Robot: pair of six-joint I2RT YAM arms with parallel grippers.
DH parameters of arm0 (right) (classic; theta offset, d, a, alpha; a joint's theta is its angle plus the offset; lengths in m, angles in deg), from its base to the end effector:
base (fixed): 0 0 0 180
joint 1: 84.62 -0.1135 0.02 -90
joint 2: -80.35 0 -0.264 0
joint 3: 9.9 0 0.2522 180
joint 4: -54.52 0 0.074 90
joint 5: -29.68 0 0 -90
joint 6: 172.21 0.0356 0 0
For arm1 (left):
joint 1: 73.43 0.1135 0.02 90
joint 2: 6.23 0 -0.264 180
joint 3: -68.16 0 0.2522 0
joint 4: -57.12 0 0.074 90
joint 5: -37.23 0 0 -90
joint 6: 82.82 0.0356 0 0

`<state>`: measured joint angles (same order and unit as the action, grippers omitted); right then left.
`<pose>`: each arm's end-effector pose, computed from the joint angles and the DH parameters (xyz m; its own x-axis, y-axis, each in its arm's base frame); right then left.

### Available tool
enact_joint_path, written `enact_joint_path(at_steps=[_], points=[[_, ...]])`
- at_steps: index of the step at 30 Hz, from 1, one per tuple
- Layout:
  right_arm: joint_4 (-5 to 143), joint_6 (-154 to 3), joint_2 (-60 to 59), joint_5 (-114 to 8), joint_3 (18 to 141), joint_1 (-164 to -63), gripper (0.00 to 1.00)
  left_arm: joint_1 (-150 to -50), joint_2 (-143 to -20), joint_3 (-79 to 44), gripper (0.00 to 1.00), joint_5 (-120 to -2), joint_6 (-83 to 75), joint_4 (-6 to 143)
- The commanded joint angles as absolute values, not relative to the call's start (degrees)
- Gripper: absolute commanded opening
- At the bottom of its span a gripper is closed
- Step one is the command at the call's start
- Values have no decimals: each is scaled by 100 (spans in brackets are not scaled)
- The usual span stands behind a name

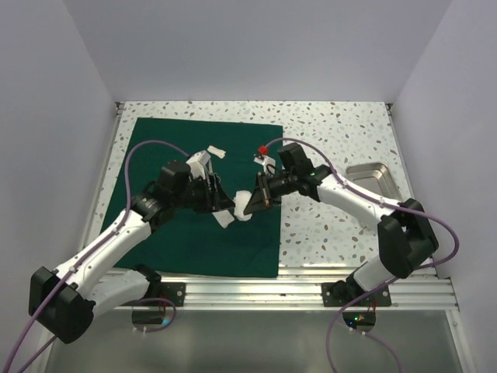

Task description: Prepare the surgical pack

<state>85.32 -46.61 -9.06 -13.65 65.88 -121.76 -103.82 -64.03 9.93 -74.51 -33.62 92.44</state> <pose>0.2496 0.2215 0.2492 -0.9360 -0.2078 -0.2842 -0.3487 0.4358 0.8297 0.1825 -0.1223 0.2775 -0.8518 -0.2041 -0.4825 0.2317 0.6793 -0.6964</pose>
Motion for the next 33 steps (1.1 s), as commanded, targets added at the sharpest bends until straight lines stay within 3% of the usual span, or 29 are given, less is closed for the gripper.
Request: enact_joint_path(at_steps=[1, 4, 10, 21, 33], points=[[8788, -4714, -500, -1550, 6416, -11637, 0, -10261, -6678, 449, 59, -6922, -3228, 9671], [8963, -4679, -491, -1480, 6424, -11127, 0, -10015, -7038, 185, 70, -6614, -3097, 10075], [9702, -4908, -579, -2277, 6811, -9352, 0, -9865, -7724, -308, 71, -6148, -2209, 10455], [8631, -3827, -561, -3632, 6232, -6610, 0, -9479, -8119, -230, 74, -6638, -1638, 9953], [7153, -3562, -1817, -3659, 6081, -6159, 0, -9109, -8840, -141, 73, -7246, -1576, 9698]])
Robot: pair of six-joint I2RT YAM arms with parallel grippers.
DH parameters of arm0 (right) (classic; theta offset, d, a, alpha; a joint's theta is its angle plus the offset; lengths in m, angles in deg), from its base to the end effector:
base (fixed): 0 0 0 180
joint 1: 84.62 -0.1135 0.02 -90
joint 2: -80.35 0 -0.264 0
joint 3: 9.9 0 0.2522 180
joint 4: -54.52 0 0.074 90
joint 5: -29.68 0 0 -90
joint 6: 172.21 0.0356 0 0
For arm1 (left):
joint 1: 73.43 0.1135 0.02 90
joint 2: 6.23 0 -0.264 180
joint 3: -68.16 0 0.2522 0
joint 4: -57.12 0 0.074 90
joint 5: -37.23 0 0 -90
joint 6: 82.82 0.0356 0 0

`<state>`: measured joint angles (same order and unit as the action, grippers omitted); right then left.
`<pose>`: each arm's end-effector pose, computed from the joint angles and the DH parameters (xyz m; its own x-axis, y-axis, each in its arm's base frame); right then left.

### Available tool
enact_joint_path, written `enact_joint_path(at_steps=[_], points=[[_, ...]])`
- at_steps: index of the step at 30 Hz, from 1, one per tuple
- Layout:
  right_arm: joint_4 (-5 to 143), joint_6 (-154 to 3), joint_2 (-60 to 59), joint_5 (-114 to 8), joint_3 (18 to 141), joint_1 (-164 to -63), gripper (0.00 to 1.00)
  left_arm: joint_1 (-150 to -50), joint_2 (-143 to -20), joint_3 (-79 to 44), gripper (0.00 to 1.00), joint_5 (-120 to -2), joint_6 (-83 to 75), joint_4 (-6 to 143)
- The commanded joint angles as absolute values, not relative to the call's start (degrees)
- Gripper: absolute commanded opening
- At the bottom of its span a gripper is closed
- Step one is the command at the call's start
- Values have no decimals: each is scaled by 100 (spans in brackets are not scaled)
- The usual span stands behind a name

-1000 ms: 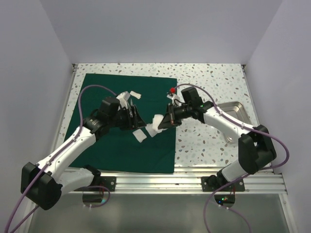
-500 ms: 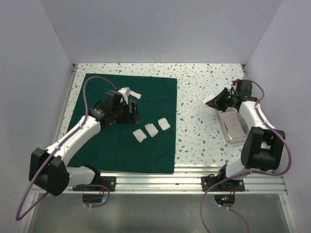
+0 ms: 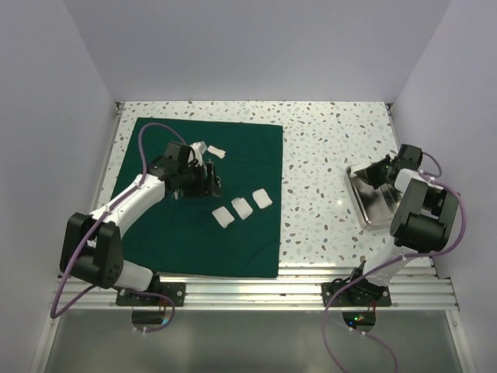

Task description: Prepare the surgical pack

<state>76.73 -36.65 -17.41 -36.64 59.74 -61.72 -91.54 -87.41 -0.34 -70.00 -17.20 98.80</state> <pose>0.3244 -0.1215 0.1742 -0.4107 0.8833 -0.2262 0.5904 0.4467 0.6722 0.2709 -0.0997 0.2312 -0.8938 -0.1225 -0.4314 0.1010 0.8823 -0.4598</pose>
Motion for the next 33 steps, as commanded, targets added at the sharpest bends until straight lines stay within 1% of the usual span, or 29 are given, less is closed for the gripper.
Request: enact_joint_path(at_steps=[1, 3, 7, 12, 14, 20, 21, 22, 23, 26, 27, 29, 30, 33], points=[[7267, -3623, -1809, -3711, 6099, -6168, 0, -9109, -8867, -159, 73, -7255, -1567, 9681], [7233, -3659, -1661, -3870, 5916, -6168, 0, -9109, -8972, -220, 73, -7193, -1576, 9751], [7101, -3729, -2054, -3756, 5967, -6124, 0, -9109, -9113, -299, 73, -7175, -1584, 9716], [7461, -3808, -2117, -4098, 6046, -6106, 0, -9109, -9227, -414, 71, -7193, -1558, 9786], [7470, -3861, -2134, -4055, 5985, -6054, 0, -9109, -9166, -370, 71, -7141, -1550, 9786], [7567, -3949, -2240, -4011, 5932, -6027, 2, -9109, -9069, -308, 72, -7096, -1506, 9856], [7480, -3940, -2179, -4028, 5880, -6027, 4, -9109, -9043, -308, 72, -7088, -1488, 9857], [7479, -3975, -2126, -4037, 5836, -6036, 16, -9109, -9025, -308, 71, -7044, -1488, 9865], [7548, -4010, -2143, -4072, 5879, -6036, 23, -9101, -9008, -308, 71, -7035, -1488, 9874], [8031, -4186, -2205, -4169, 6124, -6036, 38, -9101, -8990, -308, 72, -7061, -1470, 9900], [8267, -4239, -2179, -4213, 6186, -6036, 49, -9101, -8990, -317, 72, -7061, -1470, 9900], [8462, -4335, -1960, -4397, 6300, -6036, 59, -9101, -8937, -308, 71, -7088, -1488, 9900], [8794, -4371, -1872, -4528, 6353, -6036, 68, -9101, -8920, -291, 72, -7105, -1497, 9892], [9593, -4441, -1425, -5020, 6494, -6036, 80, -9101, -8814, -186, 71, -7158, -1497, 9874]])
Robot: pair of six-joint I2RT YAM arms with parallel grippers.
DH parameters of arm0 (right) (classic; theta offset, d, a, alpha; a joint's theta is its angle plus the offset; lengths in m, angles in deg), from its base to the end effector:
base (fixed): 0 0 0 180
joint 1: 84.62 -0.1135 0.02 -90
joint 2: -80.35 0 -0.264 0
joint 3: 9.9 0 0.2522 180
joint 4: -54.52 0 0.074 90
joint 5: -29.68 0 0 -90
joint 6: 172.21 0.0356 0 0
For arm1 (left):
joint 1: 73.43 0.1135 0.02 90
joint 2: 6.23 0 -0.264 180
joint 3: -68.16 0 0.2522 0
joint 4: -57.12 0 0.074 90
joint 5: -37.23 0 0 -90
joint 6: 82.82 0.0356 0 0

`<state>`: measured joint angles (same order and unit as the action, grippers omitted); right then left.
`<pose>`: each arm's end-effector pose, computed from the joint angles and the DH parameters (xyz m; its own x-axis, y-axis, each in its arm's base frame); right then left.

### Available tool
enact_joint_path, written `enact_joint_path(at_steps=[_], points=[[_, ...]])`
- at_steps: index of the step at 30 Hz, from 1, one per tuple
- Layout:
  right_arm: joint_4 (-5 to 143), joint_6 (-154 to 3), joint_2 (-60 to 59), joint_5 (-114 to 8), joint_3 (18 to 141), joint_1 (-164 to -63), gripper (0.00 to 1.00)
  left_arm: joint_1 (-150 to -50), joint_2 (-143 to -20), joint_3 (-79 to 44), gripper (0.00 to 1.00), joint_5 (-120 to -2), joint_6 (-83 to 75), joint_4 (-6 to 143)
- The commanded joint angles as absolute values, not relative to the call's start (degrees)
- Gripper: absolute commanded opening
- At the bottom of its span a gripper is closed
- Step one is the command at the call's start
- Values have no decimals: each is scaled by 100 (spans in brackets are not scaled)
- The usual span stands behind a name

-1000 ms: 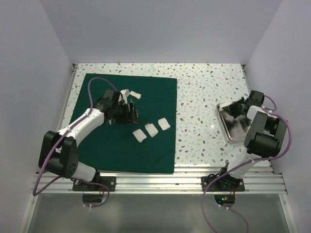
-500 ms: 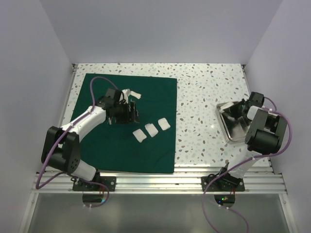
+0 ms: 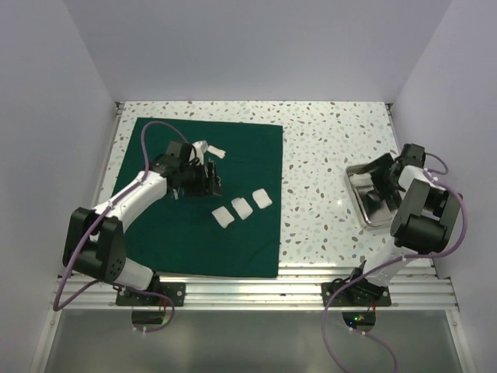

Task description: Prepare the surgical pack

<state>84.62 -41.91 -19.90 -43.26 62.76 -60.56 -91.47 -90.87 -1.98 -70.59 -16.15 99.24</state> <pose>0.3222 -0.1324 0.1652 -0.4291 0.8687 -0.2473 0.6872 0.4917 0.5348 0.2808 -0.1029 0.2231 -0.9092 -0.1004 -0.4040 0.1033 0.8857 -0.4525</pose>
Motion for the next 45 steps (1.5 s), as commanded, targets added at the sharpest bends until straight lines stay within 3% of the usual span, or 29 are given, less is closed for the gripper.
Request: enact_joint_path(at_steps=[1, 6, 12, 15, 22, 33, 45], points=[[9762, -4476, -1266, -5109, 6547, -6036, 80, -9101, -8753, -150, 72, -7167, -1497, 9874], [11079, -4757, -501, -6003, 7038, -6474, 81, -9101, -8551, 52, 72, -7193, -1462, 9856], [10803, -4872, 10, -5894, 7619, -8336, 79, -9101, -8392, 96, 72, -7132, -1409, 9971], [10275, -5214, -603, -4105, 7803, -9372, 75, -9101, -8401, 157, 73, -7123, -1452, 9971], [10924, -6365, -2520, -3282, 8911, -10613, 67, -9101, -8348, 272, 73, -7246, -1629, 9927], [11021, -6902, -3549, -3404, 9184, -11230, 56, -9101, -8339, 219, 73, -7149, -1716, 10103], [11100, -7034, -3690, -4195, 9254, -11388, 47, -9101, -8427, 219, 72, -7175, -1699, 10059]])
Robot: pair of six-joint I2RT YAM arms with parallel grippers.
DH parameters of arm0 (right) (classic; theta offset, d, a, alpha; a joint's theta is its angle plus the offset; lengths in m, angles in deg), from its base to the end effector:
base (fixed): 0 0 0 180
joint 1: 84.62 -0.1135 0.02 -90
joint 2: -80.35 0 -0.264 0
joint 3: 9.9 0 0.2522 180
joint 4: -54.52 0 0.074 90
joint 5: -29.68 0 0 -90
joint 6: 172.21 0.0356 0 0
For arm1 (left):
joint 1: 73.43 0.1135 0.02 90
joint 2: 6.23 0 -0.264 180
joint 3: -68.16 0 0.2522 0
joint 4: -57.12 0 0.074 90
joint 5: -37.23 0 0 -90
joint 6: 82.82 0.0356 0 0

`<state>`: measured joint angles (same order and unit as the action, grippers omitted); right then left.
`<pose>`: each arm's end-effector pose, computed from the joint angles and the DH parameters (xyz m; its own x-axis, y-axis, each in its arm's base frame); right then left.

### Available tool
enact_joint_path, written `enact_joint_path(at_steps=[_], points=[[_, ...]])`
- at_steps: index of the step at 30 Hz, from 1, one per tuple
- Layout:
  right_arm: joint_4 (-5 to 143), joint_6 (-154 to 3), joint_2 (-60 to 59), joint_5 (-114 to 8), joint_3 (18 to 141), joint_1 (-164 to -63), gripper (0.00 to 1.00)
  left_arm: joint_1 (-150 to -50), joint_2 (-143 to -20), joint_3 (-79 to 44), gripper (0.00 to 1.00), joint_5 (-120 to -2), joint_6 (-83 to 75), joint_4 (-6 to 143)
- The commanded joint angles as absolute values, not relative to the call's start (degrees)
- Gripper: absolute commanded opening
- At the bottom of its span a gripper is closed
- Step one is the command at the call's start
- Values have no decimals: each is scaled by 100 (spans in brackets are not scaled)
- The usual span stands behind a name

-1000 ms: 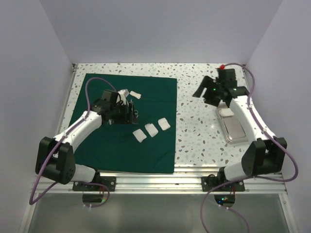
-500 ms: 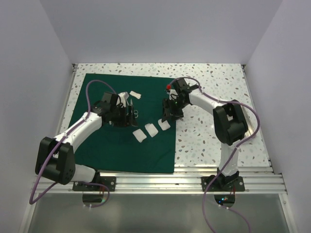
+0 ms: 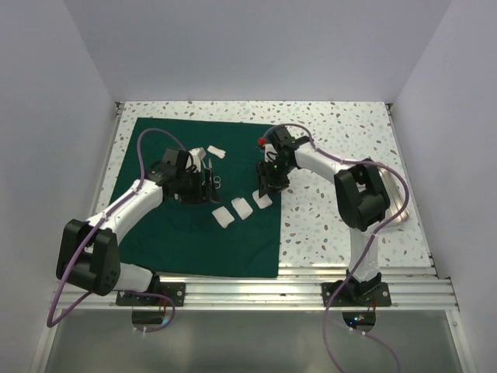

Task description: Prepare the surgical pack

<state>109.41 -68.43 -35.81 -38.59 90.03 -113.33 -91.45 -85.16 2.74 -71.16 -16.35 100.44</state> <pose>0.3561 0.2100 0.1787 -0.9373 -0.2611 -0.2308 -0.3378 0.8437 0.4173 0.2566 -0.0953 0.2235 -0.9125 -0.1015 -0.3962 0.1019 0.8818 -0.4605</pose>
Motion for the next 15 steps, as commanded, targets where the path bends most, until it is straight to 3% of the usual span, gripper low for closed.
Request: enact_joint_path(at_steps=[1, 13, 15], points=[[11109, -7069, -3716, -4343, 9298, -11406, 47, -9101, -8436, 210, 72, -7167, -1690, 10059], [11135, -7105, -4077, -4608, 9456, -11713, 44, -9101, -8436, 228, 72, -7149, -1637, 10103], [11170, -7078, -4086, -4766, 9491, -11801, 38, -9101, -8436, 237, 72, -7158, -1637, 10094]])
